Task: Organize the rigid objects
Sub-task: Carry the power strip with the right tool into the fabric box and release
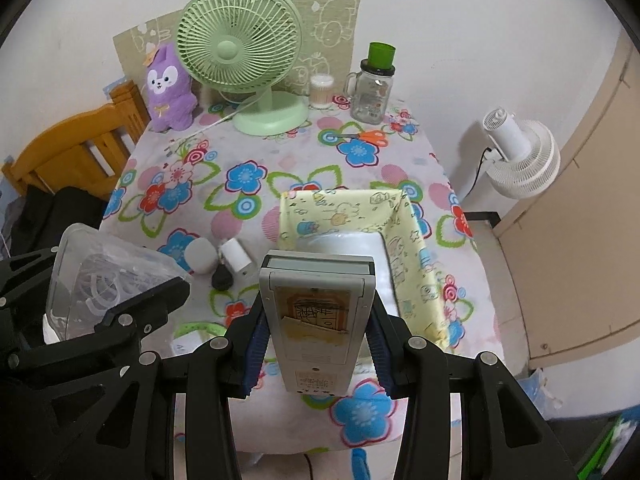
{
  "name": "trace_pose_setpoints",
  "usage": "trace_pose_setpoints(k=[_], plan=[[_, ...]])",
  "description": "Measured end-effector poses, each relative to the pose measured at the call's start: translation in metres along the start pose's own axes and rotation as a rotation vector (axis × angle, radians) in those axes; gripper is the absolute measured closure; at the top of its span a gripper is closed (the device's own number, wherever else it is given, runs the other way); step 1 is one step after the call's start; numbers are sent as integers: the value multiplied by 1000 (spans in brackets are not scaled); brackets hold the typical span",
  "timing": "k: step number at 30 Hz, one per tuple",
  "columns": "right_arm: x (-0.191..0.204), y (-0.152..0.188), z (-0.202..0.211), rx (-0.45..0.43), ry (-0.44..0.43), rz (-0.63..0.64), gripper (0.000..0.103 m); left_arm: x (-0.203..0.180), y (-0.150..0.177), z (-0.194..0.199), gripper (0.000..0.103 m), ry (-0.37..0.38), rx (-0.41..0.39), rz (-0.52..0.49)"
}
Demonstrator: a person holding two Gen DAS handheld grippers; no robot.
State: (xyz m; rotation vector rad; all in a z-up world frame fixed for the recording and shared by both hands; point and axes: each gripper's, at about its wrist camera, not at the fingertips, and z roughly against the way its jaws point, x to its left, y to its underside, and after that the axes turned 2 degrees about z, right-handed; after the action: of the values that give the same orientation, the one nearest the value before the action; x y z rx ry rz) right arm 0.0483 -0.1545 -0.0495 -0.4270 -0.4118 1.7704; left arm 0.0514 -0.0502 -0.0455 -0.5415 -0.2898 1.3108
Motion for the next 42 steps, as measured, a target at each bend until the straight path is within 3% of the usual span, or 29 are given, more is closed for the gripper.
trace_pose_setpoints(k=[10,18,28,34,42], plan=[[-48,-24,-20,23,-44,93,56,-32,-26,-27,74,-37,16,89],[-77,-28,-54,69,-102,146,56,-48,-28,-56,74,-76,61,156],[-89,-12,-104,195,-164,187,56,-61,-13,-93,74,-94,153,211],[-88,-7,-124,243,-182,187,56,-57,-9,-98,73,-90,152,245],[-78,-12,-133,235,-167,212,55,-48,-16,-99,74,-116,135,249]])
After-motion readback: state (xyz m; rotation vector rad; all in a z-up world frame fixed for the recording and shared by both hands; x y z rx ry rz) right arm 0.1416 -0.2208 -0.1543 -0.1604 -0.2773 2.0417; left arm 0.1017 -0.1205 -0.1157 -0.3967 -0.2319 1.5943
